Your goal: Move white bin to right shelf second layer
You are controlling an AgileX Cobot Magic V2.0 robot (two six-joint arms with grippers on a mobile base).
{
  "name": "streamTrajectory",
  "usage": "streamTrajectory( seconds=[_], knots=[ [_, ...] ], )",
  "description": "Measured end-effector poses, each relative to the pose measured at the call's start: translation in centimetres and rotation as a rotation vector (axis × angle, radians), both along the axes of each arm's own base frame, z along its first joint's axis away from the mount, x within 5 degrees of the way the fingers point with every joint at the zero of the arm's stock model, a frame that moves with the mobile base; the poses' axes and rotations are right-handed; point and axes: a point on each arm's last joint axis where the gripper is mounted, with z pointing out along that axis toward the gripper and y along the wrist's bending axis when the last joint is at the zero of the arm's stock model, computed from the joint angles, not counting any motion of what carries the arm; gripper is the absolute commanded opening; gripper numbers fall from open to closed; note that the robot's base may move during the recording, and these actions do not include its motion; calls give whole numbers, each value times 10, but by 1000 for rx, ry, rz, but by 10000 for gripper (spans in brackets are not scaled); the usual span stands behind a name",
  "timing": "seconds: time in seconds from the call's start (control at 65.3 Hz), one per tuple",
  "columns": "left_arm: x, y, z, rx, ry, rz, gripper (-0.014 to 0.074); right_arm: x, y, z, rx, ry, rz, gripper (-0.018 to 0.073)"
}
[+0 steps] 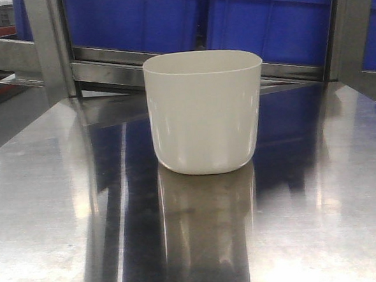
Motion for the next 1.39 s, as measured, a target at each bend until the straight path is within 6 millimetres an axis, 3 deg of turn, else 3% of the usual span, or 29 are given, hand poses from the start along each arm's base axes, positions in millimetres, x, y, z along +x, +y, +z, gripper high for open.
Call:
streamTrajectory(
  seconds=[1.256, 1.394],
  knots=[
    [0, 0, 0, 0, 0, 0, 85, 0, 0, -1, -1, 23, 4, 52],
    [0, 0, 0, 0, 0, 0, 85, -3, 2, 10, -3, 72, 18, 52]
  ],
)
